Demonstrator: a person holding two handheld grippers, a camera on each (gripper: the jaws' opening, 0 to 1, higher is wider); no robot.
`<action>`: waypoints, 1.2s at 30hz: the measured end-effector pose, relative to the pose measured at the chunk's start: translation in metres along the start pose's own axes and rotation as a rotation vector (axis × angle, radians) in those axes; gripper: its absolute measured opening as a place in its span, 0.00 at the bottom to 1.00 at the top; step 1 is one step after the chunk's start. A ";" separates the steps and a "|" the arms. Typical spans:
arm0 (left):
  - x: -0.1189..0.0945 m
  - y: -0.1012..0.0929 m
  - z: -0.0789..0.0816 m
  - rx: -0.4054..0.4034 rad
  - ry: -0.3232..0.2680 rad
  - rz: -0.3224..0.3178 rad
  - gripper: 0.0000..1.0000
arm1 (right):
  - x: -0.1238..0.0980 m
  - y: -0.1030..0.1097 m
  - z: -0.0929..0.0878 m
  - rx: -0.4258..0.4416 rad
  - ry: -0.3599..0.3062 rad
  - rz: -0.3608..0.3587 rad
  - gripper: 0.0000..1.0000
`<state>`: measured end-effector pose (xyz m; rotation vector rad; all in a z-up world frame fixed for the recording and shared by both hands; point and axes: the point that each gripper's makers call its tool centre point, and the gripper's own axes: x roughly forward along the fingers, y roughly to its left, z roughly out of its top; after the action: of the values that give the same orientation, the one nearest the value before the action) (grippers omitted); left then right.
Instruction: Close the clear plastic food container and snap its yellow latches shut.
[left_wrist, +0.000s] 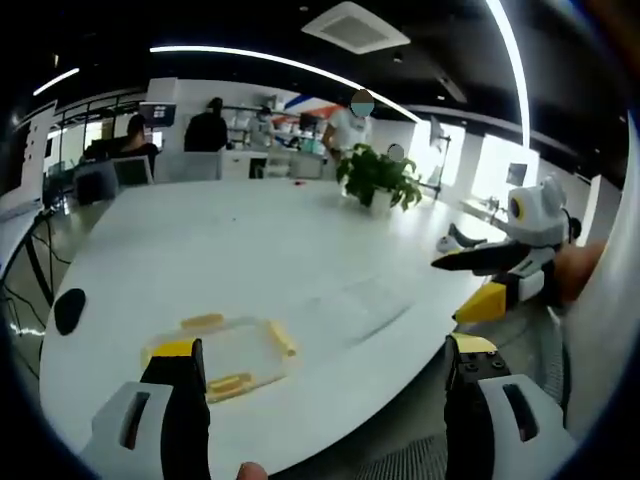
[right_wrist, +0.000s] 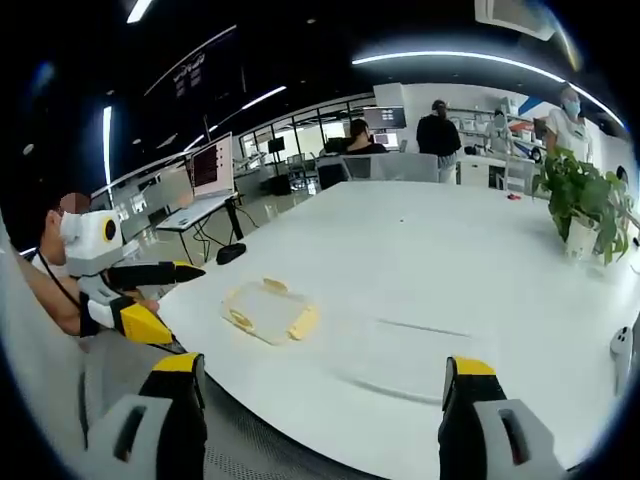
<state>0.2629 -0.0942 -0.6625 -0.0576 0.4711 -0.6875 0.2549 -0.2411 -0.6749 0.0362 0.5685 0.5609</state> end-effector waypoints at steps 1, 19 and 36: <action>0.000 0.000 0.000 0.000 0.000 0.000 0.99 | 0.000 0.000 0.000 -0.002 0.000 -0.001 0.99; 0.001 -0.010 -0.002 0.049 0.008 -0.029 0.99 | 0.000 0.000 0.000 -0.008 -0.002 -0.003 0.98; 0.000 -0.011 -0.002 0.063 0.007 -0.036 0.99 | 0.000 -0.001 -0.001 0.002 -0.003 -0.010 0.96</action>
<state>0.2554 -0.1028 -0.6624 -0.0047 0.4557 -0.7377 0.2547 -0.2427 -0.6758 0.0358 0.5664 0.5504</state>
